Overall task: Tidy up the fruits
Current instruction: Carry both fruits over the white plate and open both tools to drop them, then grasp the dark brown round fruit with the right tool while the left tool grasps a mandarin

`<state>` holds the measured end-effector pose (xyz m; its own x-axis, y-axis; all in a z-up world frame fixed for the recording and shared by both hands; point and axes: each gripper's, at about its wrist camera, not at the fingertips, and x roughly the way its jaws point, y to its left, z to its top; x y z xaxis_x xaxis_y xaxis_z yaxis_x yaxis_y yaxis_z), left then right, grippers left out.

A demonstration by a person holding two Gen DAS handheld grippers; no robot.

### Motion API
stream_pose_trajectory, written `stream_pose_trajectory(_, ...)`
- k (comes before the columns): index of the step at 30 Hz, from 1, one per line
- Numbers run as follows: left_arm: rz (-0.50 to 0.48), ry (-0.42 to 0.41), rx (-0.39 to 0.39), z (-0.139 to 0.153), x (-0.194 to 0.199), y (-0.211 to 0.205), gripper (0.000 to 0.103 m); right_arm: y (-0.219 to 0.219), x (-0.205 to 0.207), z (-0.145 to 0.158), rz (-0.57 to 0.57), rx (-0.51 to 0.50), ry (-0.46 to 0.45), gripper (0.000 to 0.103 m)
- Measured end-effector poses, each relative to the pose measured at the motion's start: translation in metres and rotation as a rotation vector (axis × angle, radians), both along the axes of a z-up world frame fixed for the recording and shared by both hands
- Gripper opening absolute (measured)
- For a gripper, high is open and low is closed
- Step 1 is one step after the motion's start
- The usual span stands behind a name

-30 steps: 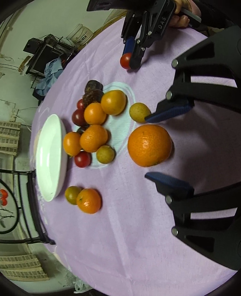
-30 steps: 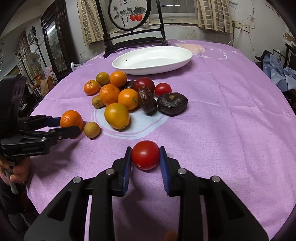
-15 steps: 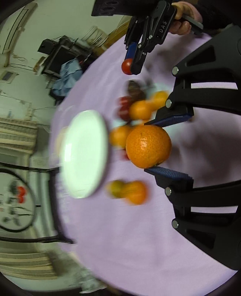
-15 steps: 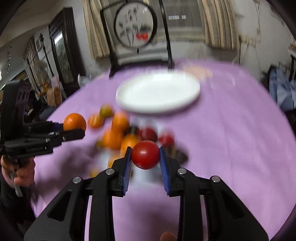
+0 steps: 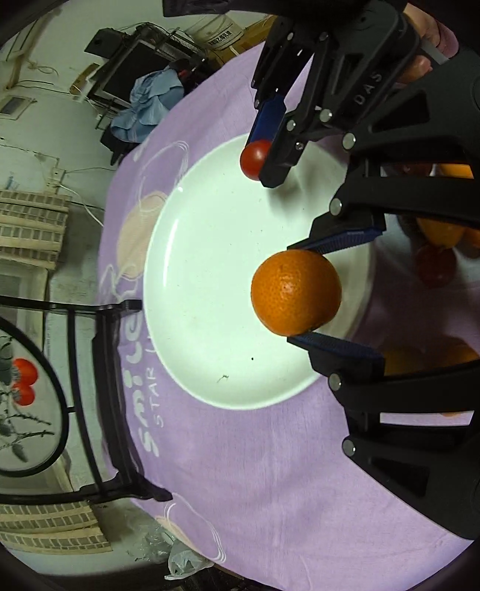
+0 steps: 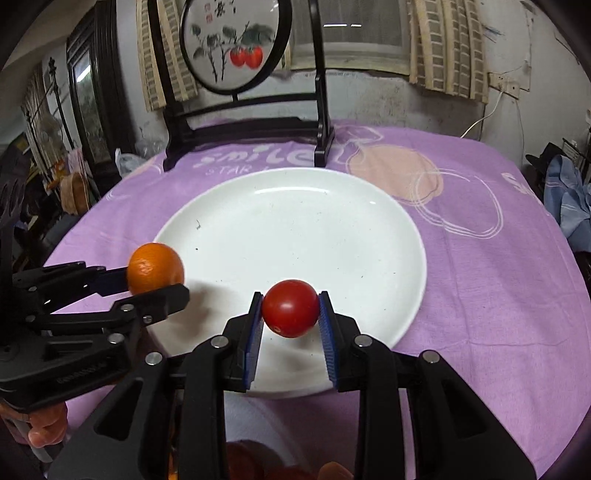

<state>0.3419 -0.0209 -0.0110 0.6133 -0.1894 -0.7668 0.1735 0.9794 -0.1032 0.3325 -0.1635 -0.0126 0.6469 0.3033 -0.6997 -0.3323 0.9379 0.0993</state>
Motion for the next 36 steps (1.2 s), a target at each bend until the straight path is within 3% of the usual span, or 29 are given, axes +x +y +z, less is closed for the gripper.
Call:
stream_pose_trajectory(2, 0.003, 0.013, 0.017, -0.003, 0.002, -0.002, 0.045, 0.002, 0.0, -0.003, 0.016, -0.011, 0.015, 0.035)
stream_pose_trajectory(4, -0.001, -0.002, 0.018, -0.001, -0.003, 0.0, 0.059, 0.002, -0.005, -0.003, 0.028, -0.01, 0.021, 0.035)
stream_pose_trajectory(6, 0.009, -0.06, 0.02, 0.012, -0.016, 0.006, 0.078, -0.002, -0.013, 0.004, 0.037, 0.009, 0.005, 0.035)
stream_pose_trajectory(11, 0.044, -0.172, 0.012, 0.034, -0.054, 0.033, 0.094, -0.023, -0.044, 0.022, 0.059, 0.048, -0.058, 0.036)
stream_pose_trajectory(18, 0.141, -0.165, 0.085, 0.016, -0.089, 0.081, 0.096, -0.06, -0.079, 0.002, 0.035, 0.066, 0.016, 0.036)
stream_pose_trajectory(24, 0.207, -0.115, -0.01, 0.007, -0.098, 0.111, 0.096, -0.083, -0.103, -0.005, 0.102, 0.158, 0.093, 0.043)
stream_pose_trajectory(29, 0.229, -0.102, 0.013, 0.002, -0.098, 0.113, 0.096, -0.072, -0.118, -0.019, 0.183, 0.09, 0.137, 0.044)
stream_pose_trajectory(32, 0.224, -0.097, 0.027, -0.001, -0.098, 0.11, 0.096, -0.064, -0.127, -0.023, 0.196, 0.012, 0.112, 0.044)
stream_pose_trajectory(36, 0.215, -0.102, 0.044, -0.001, -0.099, 0.107, 0.096, -0.062, -0.129, -0.026, 0.199, -0.007, 0.117, 0.048)
